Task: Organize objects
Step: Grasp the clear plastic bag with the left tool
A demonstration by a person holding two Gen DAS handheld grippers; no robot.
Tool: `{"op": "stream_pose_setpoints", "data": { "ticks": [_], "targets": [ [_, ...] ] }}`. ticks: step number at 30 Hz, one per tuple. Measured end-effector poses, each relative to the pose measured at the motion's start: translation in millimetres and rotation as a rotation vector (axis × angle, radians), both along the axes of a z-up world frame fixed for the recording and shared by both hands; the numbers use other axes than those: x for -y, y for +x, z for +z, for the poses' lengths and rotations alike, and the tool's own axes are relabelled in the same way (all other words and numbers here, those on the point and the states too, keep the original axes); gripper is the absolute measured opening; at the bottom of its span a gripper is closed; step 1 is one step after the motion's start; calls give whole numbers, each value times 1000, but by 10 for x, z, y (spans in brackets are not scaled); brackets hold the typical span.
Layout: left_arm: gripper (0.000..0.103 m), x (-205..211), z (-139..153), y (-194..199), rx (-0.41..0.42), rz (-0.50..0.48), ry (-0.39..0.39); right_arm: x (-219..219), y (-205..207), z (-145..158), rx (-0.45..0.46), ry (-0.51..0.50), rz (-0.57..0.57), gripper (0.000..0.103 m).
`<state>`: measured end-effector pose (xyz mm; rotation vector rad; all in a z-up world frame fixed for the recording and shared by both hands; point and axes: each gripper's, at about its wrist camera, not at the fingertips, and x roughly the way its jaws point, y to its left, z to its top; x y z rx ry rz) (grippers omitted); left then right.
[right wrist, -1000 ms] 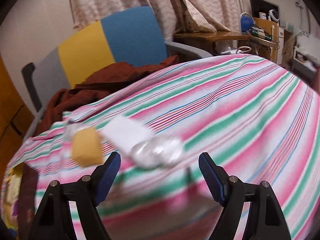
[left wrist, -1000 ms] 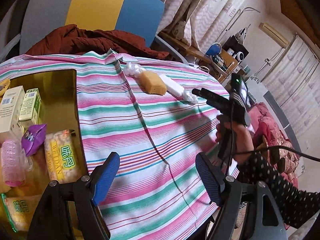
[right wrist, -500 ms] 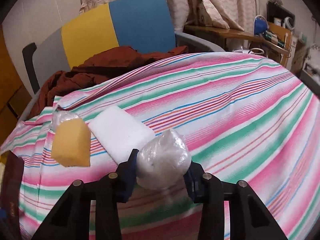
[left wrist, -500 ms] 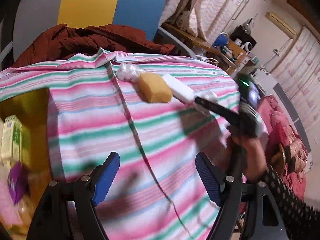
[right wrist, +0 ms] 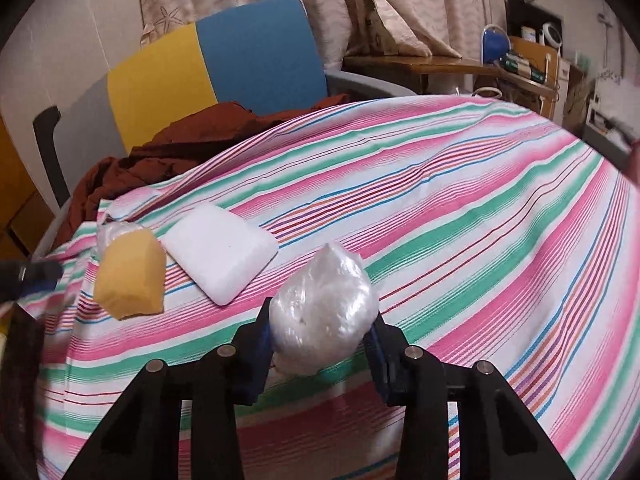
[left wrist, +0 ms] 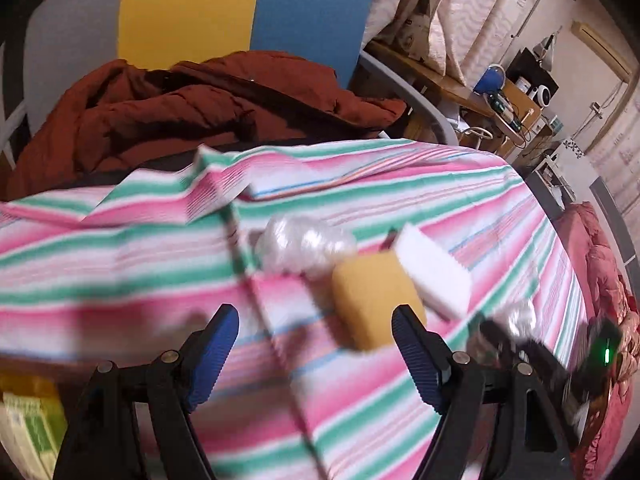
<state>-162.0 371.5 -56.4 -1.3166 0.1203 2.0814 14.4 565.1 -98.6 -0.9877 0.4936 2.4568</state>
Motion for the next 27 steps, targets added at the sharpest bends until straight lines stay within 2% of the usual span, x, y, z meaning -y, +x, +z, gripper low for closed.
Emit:
{"op": "stream_pose_setpoints", "data": {
  "ticks": [2,6,8,12,16,20,23,26,27],
  "targets": [
    [82,-160,-34,-122,23,-10,-10,9,-5,-5,3,10,-2,42],
    [82,-380,-73,-321,2,29,-39,3,5,-24,1,12,-4,41],
    [82,-485,-112,-383,-27,36,-69,0,3,-27,-1,14,-6,41],
    [78,-626,-342,-430,-16,1,-154,-1,1,-35,-2,20,-9,40],
    [68,-542,-375,-371,-69,11,-107,14,-4,-37,0,30,-15,38],
    [66,-416,-256,-346,-100,53,-65,9,2,-41,-2,29,-17,38],
    [66,-255,-99,-290,-142,88,-2,-4,22,-37,-9,27,-29,36],
    [66,-47,92,-205,-187,120,66,-30,64,-14,-20,28,-61,45],
    [66,18,134,-181,-184,129,89,-64,107,9,-35,19,-82,54]
  ]
}}
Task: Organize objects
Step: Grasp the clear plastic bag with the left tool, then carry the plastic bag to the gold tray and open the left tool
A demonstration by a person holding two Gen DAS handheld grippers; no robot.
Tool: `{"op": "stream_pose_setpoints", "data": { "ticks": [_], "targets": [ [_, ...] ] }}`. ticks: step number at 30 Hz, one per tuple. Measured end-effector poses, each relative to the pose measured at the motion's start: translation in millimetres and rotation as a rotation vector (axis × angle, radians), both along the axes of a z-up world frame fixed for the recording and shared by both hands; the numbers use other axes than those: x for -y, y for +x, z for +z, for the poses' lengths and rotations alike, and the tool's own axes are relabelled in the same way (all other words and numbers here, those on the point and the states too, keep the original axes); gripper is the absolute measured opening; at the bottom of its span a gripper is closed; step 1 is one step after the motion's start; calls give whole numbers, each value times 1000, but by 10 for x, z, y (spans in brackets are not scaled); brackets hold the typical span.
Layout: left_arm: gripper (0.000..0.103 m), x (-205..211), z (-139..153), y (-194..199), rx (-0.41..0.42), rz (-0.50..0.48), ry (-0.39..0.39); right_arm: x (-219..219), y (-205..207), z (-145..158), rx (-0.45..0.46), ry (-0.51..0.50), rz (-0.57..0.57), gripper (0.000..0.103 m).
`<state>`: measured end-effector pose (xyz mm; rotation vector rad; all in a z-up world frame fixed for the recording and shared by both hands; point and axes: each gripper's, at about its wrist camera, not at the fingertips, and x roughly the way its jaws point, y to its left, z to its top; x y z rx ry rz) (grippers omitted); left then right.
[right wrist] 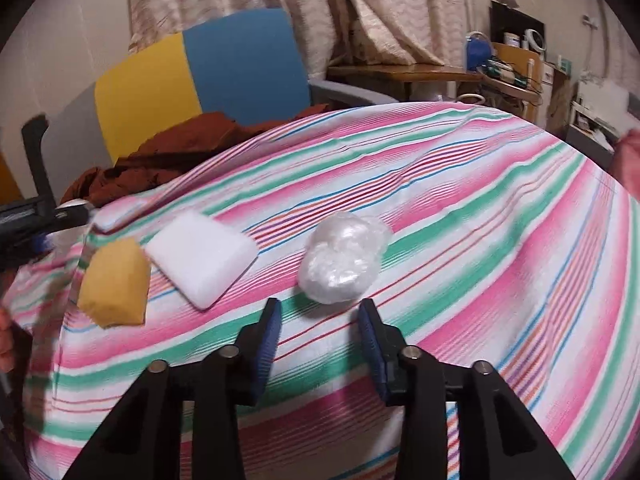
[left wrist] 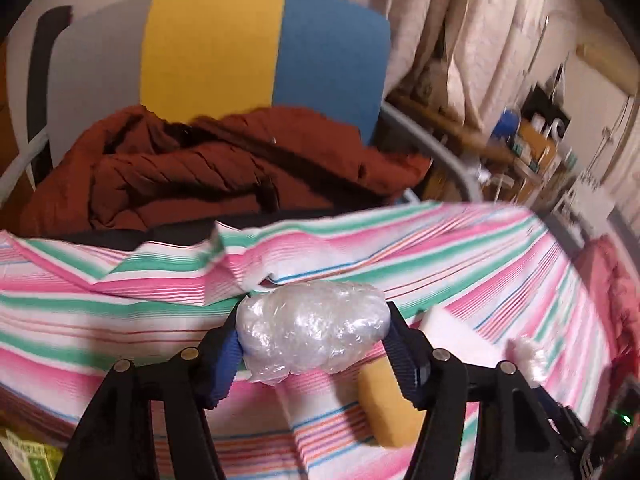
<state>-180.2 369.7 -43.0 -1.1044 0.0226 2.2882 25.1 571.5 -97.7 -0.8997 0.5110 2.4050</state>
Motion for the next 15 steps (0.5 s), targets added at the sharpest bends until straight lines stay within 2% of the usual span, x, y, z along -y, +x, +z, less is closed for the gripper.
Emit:
{"op": "stream_pose_setpoints", "data": {
  "ticks": [1,3,8,11,13,15],
  "targets": [
    [65,97,42,41,10,8,30,-28,39,24,-11,-8,-22,62],
    [65,237,68,132,36,13,74,-128,122,86,-50,-43,-68,68],
    [66,501,-34,515,100,15,149,-425,-133,112,-14,-96,-53,68],
    [66,624,-152,735,151,14,168,-500,-314,25,27,-133,-37,60],
    [66,675,-214,880,175,-1,167,-484,-341,44,24,-111,-38,36],
    [66,710,-236,1000,179,-15,157,-464,-343,53,12,-108,-30,32]
  ]
}}
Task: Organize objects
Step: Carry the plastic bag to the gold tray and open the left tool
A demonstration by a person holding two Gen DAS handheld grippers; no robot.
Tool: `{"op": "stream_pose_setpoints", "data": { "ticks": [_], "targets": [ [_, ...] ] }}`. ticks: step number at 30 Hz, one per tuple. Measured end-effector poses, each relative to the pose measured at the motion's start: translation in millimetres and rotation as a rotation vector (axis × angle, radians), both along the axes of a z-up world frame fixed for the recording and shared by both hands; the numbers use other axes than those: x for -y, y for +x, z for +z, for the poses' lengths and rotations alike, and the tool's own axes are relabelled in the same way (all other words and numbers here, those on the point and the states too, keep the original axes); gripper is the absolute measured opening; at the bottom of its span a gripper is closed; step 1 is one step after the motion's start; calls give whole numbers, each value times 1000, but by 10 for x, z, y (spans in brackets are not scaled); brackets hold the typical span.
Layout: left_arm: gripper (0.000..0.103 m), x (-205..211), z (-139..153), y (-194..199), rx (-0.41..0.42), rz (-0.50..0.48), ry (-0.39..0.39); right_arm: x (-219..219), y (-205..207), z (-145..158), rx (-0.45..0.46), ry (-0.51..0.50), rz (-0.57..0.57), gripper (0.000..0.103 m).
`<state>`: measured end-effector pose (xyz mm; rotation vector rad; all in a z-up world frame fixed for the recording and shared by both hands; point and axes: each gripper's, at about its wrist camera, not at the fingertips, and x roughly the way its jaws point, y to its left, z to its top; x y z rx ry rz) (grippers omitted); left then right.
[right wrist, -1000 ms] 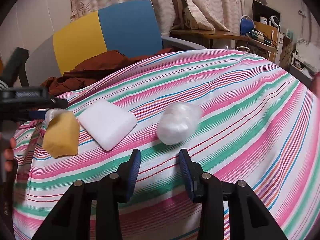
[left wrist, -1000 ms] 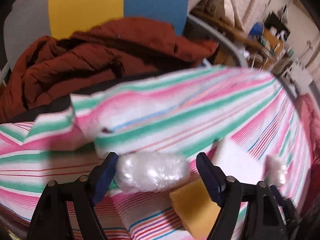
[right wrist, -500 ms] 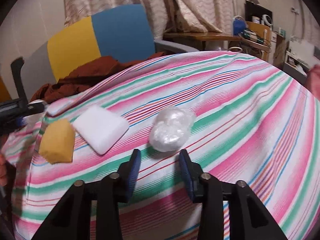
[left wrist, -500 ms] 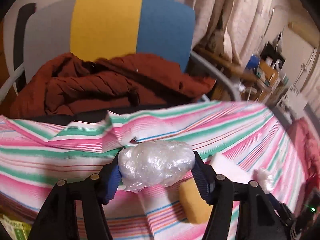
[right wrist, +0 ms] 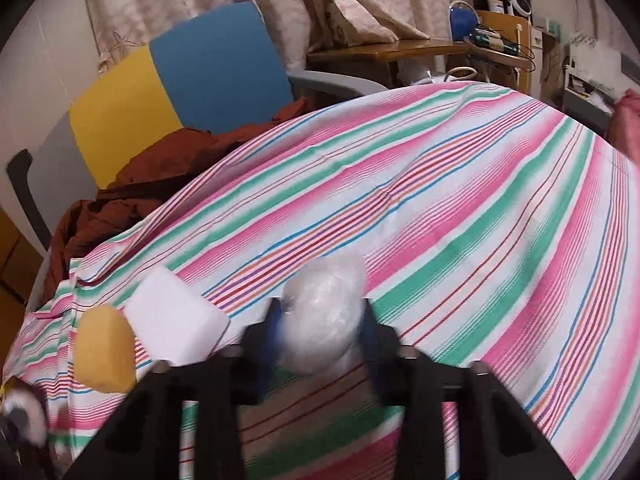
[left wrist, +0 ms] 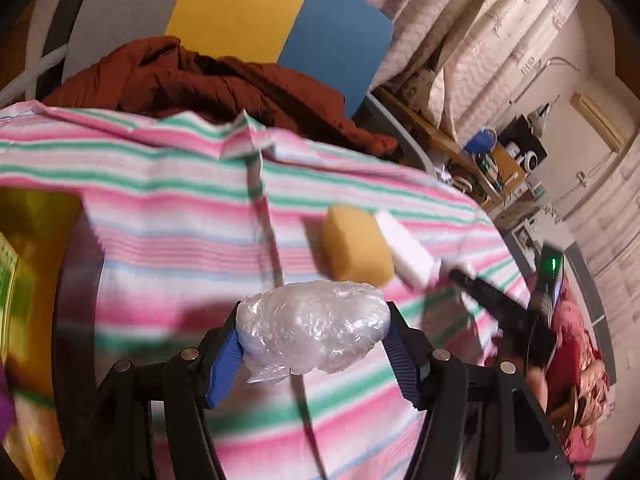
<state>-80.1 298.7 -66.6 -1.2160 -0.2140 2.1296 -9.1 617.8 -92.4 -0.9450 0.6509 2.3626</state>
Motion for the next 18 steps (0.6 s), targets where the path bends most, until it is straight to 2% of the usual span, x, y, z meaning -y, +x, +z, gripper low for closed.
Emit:
{"op": "stream_pose_setpoints", "data": {
  "ticks": [4,7,11,18],
  "targets": [
    [66,88,72,218,-21,-36,15,50,78,53,-25,11,-6,31],
    [66,158,189,369,-70,-74,11,164,210,115,-46,14,4,31],
    [66,312,308,562,-111,-103,19,437,490,201,-88,-34,30,31],
    [66,731,419,835,-150,-89,33,1111,799,259,-136,-127,133,31]
  ]
}}
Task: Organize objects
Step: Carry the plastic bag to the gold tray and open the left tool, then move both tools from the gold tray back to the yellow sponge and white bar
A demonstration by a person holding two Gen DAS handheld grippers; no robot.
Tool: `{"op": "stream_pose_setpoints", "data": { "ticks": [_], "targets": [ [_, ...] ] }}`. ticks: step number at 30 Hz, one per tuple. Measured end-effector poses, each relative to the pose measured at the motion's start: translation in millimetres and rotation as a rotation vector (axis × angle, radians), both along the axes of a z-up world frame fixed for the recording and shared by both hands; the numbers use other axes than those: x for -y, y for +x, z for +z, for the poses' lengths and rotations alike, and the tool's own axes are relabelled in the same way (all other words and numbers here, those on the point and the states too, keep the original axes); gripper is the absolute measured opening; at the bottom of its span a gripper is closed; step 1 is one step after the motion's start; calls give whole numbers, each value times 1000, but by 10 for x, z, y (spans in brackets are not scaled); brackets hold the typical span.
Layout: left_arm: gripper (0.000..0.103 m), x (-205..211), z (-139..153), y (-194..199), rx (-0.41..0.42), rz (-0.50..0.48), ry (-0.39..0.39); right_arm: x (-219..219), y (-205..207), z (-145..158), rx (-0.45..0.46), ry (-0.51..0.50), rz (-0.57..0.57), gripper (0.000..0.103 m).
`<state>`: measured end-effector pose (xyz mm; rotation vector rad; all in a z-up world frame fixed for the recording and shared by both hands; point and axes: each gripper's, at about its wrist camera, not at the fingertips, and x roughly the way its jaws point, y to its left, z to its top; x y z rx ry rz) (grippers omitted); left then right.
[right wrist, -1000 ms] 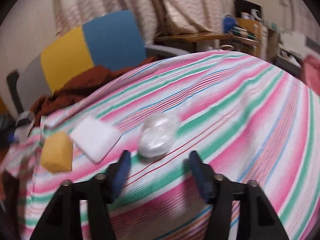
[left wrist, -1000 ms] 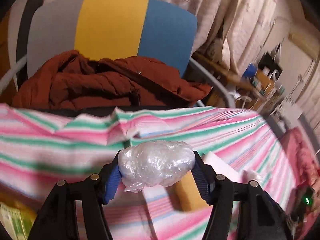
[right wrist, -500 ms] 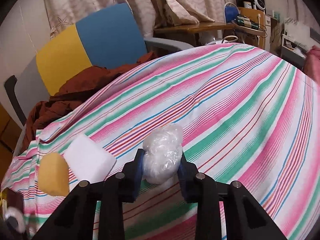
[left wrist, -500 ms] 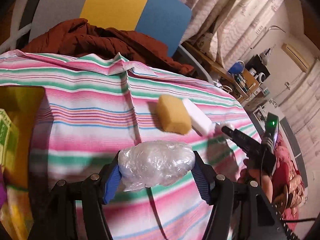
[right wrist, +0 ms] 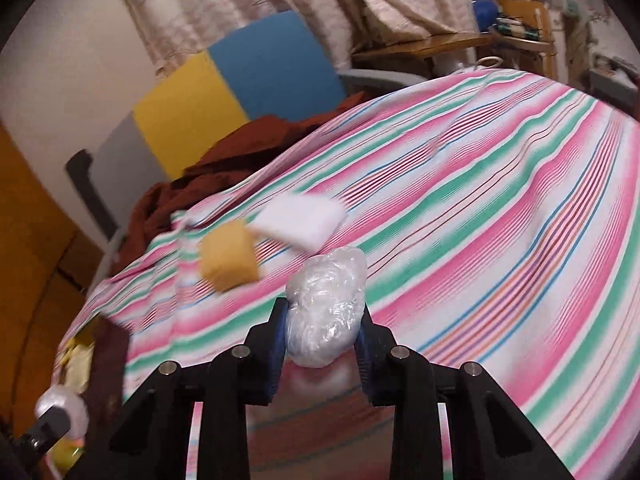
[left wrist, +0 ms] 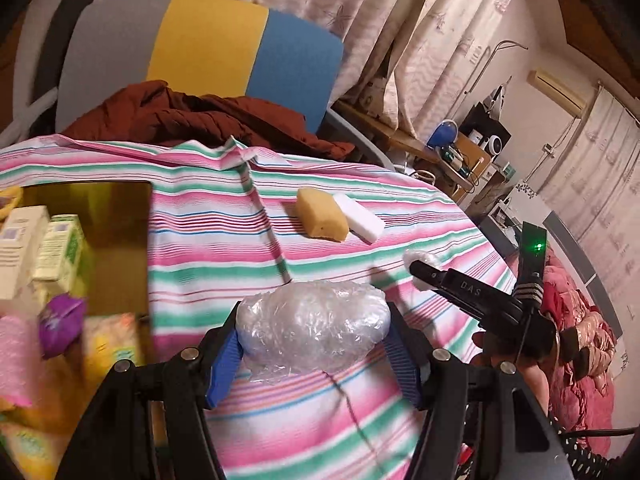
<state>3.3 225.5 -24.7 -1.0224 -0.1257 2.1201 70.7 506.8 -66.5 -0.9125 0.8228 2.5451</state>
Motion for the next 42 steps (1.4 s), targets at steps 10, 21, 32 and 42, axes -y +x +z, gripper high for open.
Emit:
{"op": "stream_pose_setpoints", "data": {
  "ticks": [10,21,32,42],
  "targets": [
    [66,916,175,37,-66,143,33,1218,-198,405,-80,34,273,31],
    [66,1966,209,-551,-83,385,-31,2293,-815,632,-93,83,486,31],
    [80,2499,-102,-1233,79,492,-95,2510,-960,672,-109,37,448,80],
    [81,2681,165,-1137,58,580,8,2363,-692,702,-143,-1,393,86]
  ]
}}
